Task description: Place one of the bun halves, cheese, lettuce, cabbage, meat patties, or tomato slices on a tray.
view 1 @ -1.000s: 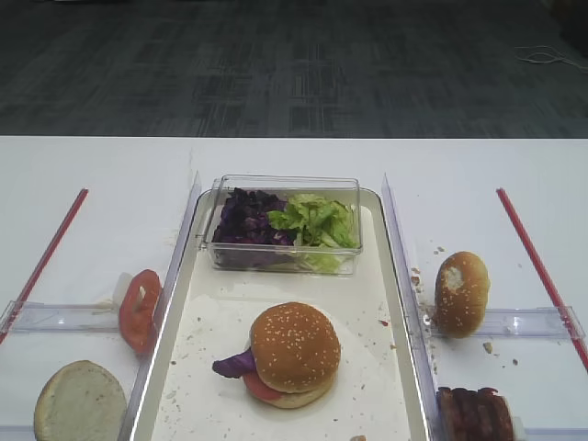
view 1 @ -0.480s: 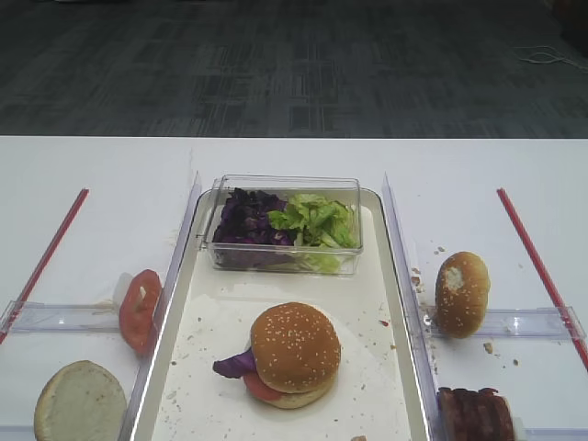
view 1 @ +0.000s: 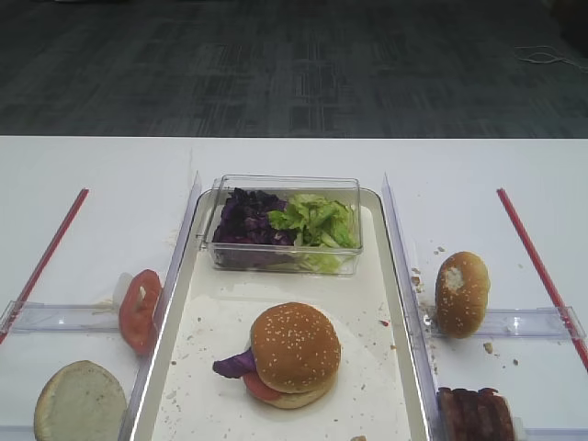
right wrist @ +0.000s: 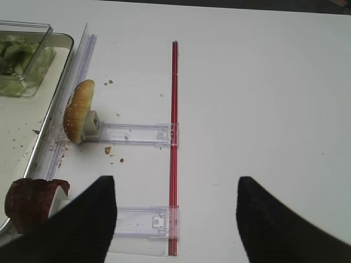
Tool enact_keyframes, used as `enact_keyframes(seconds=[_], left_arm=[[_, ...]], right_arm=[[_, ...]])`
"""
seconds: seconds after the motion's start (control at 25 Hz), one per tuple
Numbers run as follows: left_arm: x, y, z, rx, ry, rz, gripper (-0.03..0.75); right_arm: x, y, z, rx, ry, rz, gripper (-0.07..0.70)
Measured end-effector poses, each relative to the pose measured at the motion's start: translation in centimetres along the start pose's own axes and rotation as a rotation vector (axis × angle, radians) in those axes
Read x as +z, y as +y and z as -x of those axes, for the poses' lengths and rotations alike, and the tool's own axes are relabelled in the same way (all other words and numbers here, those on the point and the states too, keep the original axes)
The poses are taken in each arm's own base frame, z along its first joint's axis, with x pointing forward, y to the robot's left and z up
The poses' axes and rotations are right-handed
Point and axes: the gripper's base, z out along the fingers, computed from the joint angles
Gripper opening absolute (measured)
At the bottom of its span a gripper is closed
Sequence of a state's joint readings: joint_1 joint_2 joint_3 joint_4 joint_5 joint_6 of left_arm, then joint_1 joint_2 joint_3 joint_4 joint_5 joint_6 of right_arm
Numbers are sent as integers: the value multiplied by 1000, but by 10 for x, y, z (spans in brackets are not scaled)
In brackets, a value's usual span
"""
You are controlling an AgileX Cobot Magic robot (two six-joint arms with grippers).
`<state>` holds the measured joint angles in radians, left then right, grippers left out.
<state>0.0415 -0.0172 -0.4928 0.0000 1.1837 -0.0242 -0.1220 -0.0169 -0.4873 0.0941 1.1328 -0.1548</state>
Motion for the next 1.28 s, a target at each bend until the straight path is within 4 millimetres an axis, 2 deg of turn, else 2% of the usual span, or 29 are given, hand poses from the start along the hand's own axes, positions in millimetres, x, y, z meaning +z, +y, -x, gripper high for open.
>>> enact_keyframes(seconds=[1.28], left_arm=[[0,0,0,0,0,0,545]], right_arm=[[0,0,0,1,1,-5,506]])
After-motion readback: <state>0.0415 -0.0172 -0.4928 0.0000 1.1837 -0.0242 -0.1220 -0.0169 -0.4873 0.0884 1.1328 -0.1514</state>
